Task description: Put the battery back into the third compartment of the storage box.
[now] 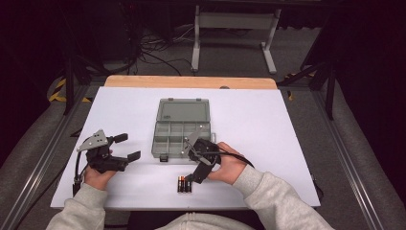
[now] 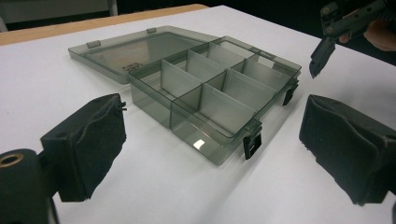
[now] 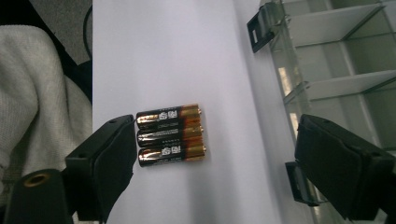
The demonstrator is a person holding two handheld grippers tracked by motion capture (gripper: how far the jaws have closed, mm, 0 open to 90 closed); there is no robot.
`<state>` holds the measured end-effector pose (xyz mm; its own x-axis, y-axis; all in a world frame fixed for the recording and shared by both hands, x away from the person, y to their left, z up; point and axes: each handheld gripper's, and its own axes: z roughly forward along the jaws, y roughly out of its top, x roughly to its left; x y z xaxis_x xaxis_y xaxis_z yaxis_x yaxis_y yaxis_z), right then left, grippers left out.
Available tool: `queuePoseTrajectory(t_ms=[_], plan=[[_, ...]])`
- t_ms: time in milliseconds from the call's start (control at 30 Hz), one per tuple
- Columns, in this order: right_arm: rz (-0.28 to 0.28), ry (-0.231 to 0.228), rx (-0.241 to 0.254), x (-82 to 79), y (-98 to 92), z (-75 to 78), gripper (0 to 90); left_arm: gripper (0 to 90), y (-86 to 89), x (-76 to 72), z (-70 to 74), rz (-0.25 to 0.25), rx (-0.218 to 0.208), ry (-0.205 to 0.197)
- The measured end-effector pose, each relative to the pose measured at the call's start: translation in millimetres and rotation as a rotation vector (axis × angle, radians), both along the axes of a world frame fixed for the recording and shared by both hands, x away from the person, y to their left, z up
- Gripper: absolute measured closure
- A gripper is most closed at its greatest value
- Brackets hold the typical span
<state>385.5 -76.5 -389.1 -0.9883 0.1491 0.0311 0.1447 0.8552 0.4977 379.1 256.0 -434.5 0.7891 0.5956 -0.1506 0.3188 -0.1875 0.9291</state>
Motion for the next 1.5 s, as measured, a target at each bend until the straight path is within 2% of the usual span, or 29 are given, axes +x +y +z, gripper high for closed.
queuePoseTrajectory(t_ms=[433, 733, 867, 1167, 1500], plan=[[0.026, 0.036, -0.045, -11.4, 4.9, -16.1, 13.2, 7.6, -0.1, 0.0, 0.3, -0.004, 0.01, 0.002], [0.039, 0.045, -0.07, -17.3, 6.3, -26.3, 13.4, 7.7, -1.1, 0.1, 0.0, -0.006, 0.012, 0.002], [0.031, 0.055, -0.103, -20.8, 8.3, -30.3, 13.7, 7.5, -1.1, 0.2, 0.0, -0.011, 0.015, 0.003], [0.041, 0.058, -0.109, -23.6, 10.1, -35.7, 14.8, 7.5, -1.3, 0.1, 0.0, -0.011, 0.013, 0.004], [0.038, 0.055, -0.119, -23.1, 9.0, -41.5, 21.5, 7.6, -1.4, -0.2, 0.1, -0.011, 0.011, 0.002]])
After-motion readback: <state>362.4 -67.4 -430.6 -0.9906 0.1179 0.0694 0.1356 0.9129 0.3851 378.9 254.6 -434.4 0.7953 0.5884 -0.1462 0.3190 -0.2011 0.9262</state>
